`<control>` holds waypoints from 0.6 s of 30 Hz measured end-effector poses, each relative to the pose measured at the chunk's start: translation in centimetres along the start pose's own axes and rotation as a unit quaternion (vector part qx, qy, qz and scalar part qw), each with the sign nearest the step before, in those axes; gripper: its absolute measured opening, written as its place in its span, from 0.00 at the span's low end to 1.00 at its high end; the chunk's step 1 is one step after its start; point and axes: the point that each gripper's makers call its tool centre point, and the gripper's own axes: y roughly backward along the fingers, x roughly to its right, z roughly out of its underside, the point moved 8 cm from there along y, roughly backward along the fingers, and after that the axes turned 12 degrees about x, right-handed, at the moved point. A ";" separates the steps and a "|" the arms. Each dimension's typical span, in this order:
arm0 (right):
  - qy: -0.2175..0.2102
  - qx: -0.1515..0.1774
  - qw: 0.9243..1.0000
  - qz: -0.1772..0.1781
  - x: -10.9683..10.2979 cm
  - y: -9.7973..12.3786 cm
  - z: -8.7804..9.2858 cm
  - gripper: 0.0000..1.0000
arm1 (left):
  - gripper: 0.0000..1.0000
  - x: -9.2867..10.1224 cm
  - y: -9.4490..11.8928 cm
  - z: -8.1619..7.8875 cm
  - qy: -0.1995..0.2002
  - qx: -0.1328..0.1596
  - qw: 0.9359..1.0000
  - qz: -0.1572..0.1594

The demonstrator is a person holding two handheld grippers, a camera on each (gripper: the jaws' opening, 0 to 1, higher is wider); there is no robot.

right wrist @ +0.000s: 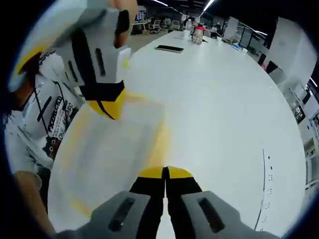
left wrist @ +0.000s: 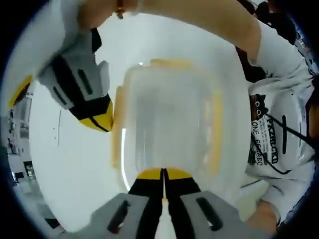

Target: Snap each plastic latch of the storage box into its locked position after aligning the lid with the box until every specified latch is closed and the lid sits flush.

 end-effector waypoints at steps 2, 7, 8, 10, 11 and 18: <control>-0.001 0.000 1.000 -0.004 0.3 -0.1 0.3 0.00 | 0.00 -0.1 0.0 0.0 0.006 -0.004 1.000 0.002; -0.018 0.040 0.999 -0.030 0.5 -0.1 1.3 0.00 | 0.00 0.0 0.0 -0.1 0.003 -0.007 1.000 0.003; -0.019 0.053 0.998 -0.036 0.5 -0.1 1.5 0.00 | 0.00 0.0 0.0 -0.1 0.003 -0.005 1.000 0.003; -0.018 0.077 0.996 -0.044 0.6 -0.1 2.0 0.00 | 0.00 0.0 0.0 -0.2 0.008 -0.003 1.000 0.005; -0.017 0.084 0.995 -0.047 0.6 -0.1 2.2 0.00 | 0.00 -0.1 -0.1 -0.2 0.008 -0.003 1.000 0.006; -0.055 0.126 0.989 -0.062 0.3 -0.1 3.2 0.00 | 0.00 -0.1 -0.3 -0.5 0.008 -0.001 1.000 0.021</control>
